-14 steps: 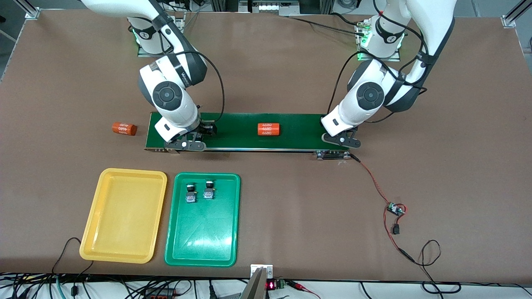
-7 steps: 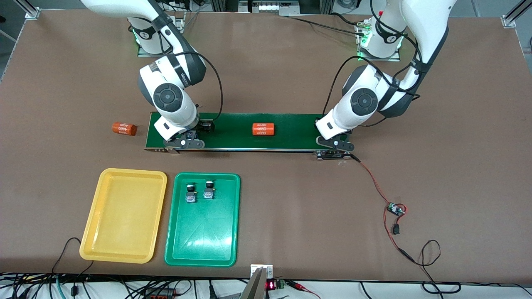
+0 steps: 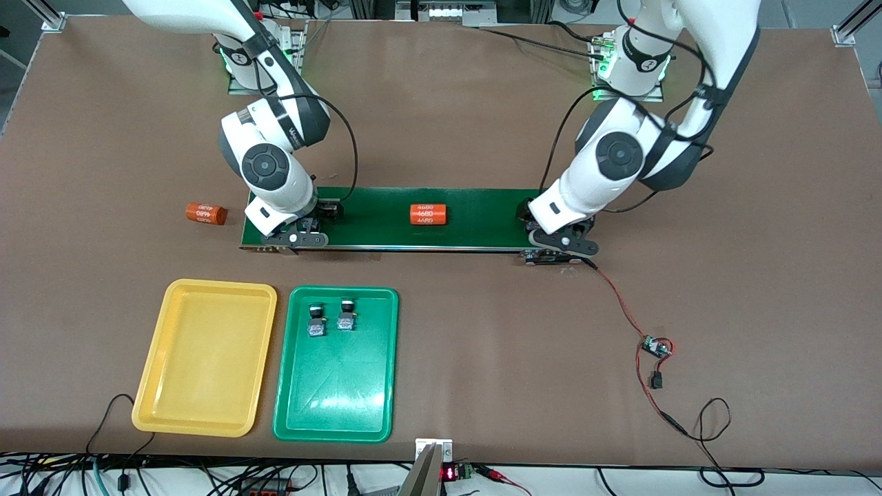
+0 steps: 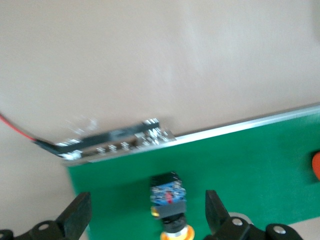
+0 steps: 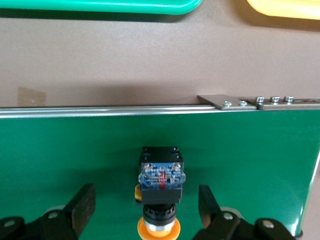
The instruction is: Sort buttons by color to trays
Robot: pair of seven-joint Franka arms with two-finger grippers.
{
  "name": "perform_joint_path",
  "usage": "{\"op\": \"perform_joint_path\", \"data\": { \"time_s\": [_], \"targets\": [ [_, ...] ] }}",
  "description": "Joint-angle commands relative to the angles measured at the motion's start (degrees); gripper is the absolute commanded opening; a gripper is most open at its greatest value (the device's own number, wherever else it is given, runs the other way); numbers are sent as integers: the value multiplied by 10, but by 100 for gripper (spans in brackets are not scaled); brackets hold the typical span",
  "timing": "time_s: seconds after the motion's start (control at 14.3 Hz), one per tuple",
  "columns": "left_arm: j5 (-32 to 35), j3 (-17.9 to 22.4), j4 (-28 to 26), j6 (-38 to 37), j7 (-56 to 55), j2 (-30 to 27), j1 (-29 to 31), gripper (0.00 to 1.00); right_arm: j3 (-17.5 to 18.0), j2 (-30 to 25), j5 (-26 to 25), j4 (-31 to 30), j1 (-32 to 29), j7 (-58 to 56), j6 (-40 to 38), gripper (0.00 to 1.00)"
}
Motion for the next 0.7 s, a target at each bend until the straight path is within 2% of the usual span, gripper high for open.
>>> {"op": "perform_joint_path", "data": {
  "time_s": [0.0, 0.07, 0.21, 0.28, 0.42, 0.49, 0.56, 0.63],
  "targets": [
    [-6, 47, -7, -14, 3, -67, 3, 100, -10, -21, -6, -47, -11, -28, 42, 92],
    [-6, 70, -7, -21, 3, -82, 4, 100, -19, -23, -7, -58, -11, -41, 55, 91],
    [-6, 97, 33, -75, 3, -93, 29, 100, -24, -25, -7, -67, -13, -52, 62, 81],
    [-6, 97, 72, -133, 3, -91, 45, 100, -24, -25, -7, -67, -13, -52, 60, 68],
    [4, 112, 143, -229, 6, -82, 54, 100, -24, -25, -7, -65, -12, -52, 57, 35],
    [20, 122, 170, -252, 7, -77, 54, 100, -24, -26, -6, -63, -13, -52, 54, 23],
    [38, 129, 192, -268, 13, -76, 55, 100, -25, -26, -6, -61, -13, -51, 47, 18],
    [46, 137, 208, -275, 36, -77, 60, 100, -25, -29, -6, -53, -13, -52, 36, 16]
  ]
}}
